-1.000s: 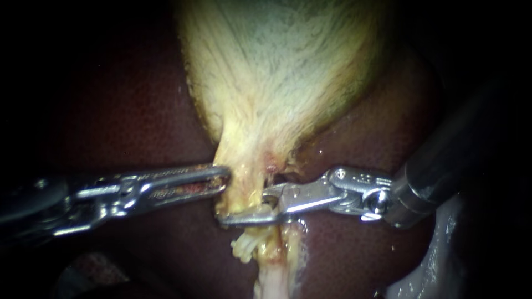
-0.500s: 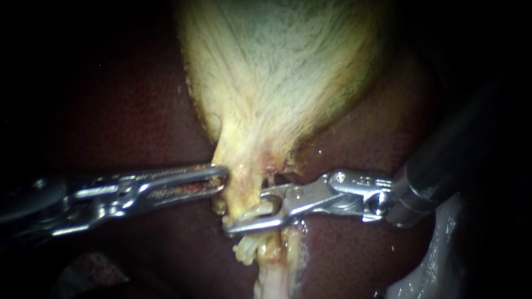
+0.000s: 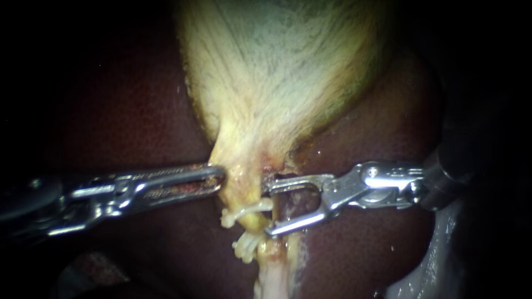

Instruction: Going back third clip left tube

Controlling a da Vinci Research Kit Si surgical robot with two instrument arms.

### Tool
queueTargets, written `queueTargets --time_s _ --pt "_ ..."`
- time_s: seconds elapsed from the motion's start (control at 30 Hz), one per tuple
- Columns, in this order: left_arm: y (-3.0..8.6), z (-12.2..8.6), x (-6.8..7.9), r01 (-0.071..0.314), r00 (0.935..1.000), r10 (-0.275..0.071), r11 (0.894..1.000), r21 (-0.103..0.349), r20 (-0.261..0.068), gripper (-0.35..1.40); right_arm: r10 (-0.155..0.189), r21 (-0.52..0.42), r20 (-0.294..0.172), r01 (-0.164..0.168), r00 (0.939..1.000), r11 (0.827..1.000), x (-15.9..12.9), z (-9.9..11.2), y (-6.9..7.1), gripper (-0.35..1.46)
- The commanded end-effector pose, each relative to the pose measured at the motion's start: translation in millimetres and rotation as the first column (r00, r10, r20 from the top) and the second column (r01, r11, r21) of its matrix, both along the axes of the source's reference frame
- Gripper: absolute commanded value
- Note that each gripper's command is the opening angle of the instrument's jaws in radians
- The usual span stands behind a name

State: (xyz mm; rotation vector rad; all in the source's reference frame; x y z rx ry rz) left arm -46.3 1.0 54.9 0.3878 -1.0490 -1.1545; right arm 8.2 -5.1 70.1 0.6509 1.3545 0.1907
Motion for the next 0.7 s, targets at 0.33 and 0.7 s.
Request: queueTargets --time_s 0.33,0.7 --pt "0.1 0.3 0.1 0.0 1.0 0.0 1.0 0.0 0.0 -0.35 0.027 -0.131 -0.015 -0.028 0.9995 0.991 -3.8 -2.7 2.5 0.59" --pt "0.6 2.7 -0.6 0.003 1.0 -0.003 1.0 -0.007 0.0 -0.35 0.029 -0.149 -0.024 -0.033 0.9993 0.988 -4.5 -3.7 2.1 0.6"
